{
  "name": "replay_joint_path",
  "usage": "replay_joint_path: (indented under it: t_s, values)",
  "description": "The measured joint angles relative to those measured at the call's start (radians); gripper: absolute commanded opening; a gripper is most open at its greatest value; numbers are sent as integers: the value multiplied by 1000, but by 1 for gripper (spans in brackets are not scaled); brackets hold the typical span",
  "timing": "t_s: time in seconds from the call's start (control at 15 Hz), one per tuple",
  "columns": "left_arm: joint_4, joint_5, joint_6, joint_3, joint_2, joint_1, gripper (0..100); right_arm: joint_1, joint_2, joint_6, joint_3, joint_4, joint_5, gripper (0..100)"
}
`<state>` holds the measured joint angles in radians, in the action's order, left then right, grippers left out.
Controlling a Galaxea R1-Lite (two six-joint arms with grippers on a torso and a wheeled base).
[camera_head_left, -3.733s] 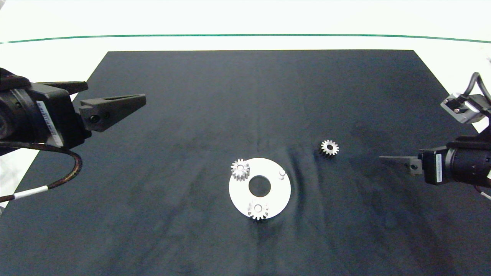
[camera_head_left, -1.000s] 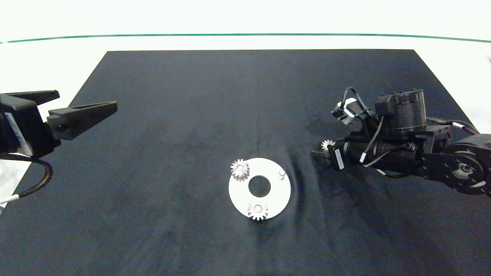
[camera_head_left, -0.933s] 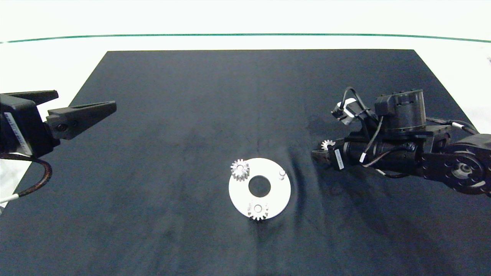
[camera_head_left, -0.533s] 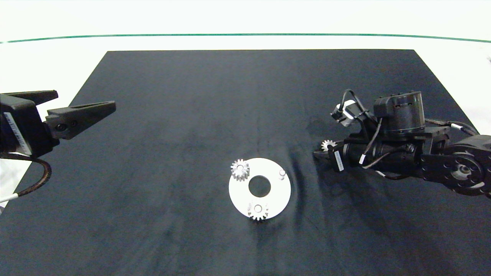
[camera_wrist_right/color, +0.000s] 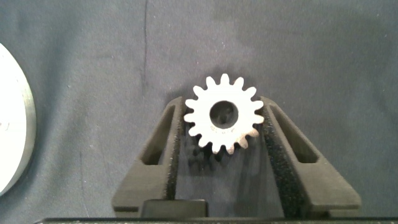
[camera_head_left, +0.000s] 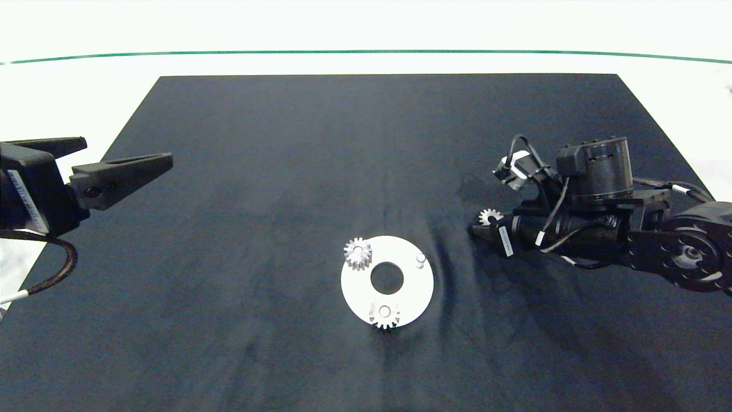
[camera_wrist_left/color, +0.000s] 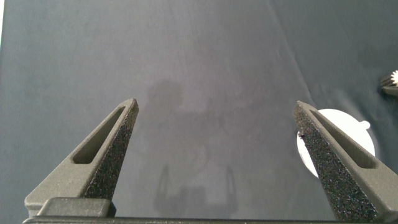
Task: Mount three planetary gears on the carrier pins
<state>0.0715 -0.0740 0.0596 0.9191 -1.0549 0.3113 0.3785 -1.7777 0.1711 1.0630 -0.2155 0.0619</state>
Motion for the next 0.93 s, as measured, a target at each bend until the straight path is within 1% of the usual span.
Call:
replay_joint_path:
  t_s: [0.67, 0.8, 0.93]
  values:
    - [0, 1, 0, -2, 0, 0, 100, 0, 1, 0, -10, -2, 0, 22]
    - [0, 1, -1, -7, 0, 0, 100, 2, 4, 0, -16, 0, 1, 19]
    - [-1, 3, -1, -20, 0, 0, 100, 11, 19, -1, -26, 10, 1, 19]
